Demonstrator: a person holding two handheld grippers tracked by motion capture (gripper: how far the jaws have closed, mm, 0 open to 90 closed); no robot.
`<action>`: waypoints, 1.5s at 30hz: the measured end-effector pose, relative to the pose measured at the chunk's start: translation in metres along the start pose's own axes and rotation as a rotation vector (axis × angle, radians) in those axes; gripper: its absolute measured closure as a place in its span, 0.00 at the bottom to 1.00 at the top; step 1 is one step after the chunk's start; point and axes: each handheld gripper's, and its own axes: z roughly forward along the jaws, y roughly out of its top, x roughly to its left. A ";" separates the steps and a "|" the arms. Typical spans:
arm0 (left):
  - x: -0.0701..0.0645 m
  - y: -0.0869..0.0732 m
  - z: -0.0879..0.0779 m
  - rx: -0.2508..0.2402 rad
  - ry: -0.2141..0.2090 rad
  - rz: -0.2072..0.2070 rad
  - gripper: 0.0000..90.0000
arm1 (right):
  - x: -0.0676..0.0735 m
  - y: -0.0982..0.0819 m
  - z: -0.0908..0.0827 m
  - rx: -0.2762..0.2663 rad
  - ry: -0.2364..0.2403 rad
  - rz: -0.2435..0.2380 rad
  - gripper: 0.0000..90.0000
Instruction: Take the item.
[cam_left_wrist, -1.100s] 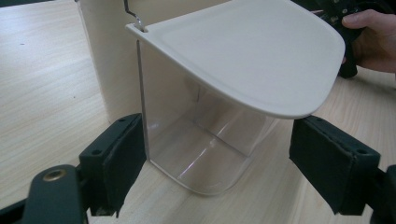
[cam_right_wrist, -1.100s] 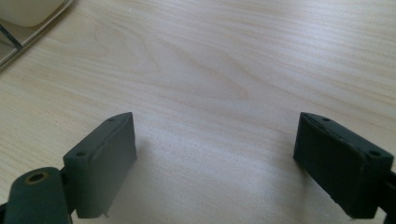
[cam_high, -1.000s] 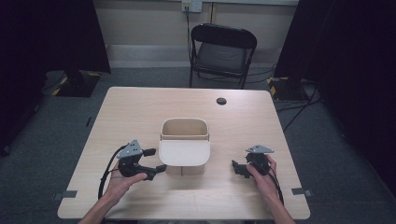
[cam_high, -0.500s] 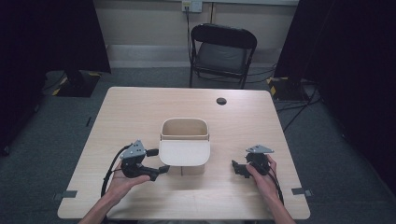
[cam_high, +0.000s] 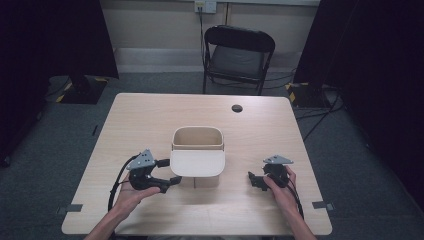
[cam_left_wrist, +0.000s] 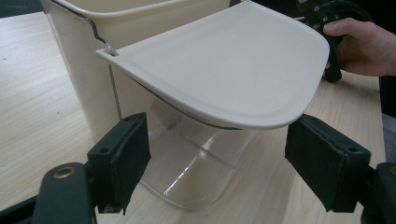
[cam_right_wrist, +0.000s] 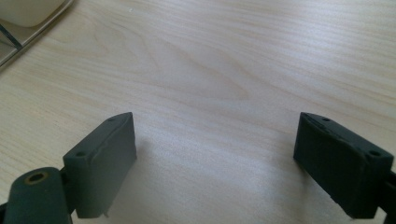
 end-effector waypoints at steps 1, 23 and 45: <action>0.000 0.000 0.000 0.001 -0.001 -0.002 0.24 | 0.000 0.000 0.000 0.000 0.000 0.000 0.14; -0.002 0.002 -0.003 -0.027 -0.002 -0.010 0.25 | 0.000 0.000 0.000 -0.001 0.000 -0.001 0.14; -0.003 0.008 -0.005 -0.033 0.009 0.003 0.25 | 0.000 0.000 0.000 0.001 0.001 0.001 0.14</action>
